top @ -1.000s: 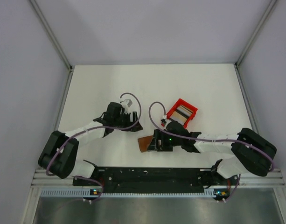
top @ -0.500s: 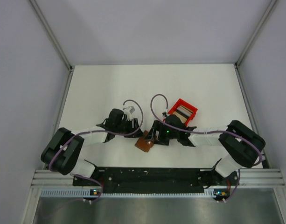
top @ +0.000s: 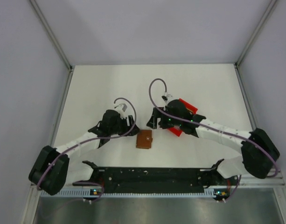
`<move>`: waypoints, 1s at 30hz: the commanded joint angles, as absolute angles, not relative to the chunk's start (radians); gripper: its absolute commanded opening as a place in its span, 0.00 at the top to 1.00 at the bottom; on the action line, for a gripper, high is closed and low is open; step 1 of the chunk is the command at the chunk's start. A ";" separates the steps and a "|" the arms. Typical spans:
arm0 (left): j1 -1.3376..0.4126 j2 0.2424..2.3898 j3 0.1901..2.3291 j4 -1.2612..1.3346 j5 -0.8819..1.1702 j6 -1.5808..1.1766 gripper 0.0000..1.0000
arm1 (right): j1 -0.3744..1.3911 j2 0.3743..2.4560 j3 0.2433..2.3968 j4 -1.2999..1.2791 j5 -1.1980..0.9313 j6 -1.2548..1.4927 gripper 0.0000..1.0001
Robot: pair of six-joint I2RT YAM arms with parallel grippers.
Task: Put the credit cards into the card holder
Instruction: Open the card holder at the center of the board, then pick up the credit card from the storage box.
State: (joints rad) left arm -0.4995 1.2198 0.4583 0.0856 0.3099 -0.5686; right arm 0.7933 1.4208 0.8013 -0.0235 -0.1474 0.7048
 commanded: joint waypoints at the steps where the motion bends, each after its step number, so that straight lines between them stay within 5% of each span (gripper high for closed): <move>1: -0.503 1.135 0.554 0.006 0.225 -0.520 0.29 | 0.721 1.269 0.894 -0.236 0.057 0.442 0.20; 15: -0.564 1.212 0.683 -0.020 0.258 -0.443 0.26 | 0.641 1.417 1.009 -0.402 0.332 -0.038 0.17; 22: -0.571 1.242 0.683 -0.008 0.288 -0.439 0.26 | 0.597 1.479 1.028 -0.425 0.135 -0.035 0.16; 30: -0.571 1.273 0.701 0.032 0.307 -0.426 0.26 | 0.598 1.563 1.042 -0.463 0.146 -0.078 0.16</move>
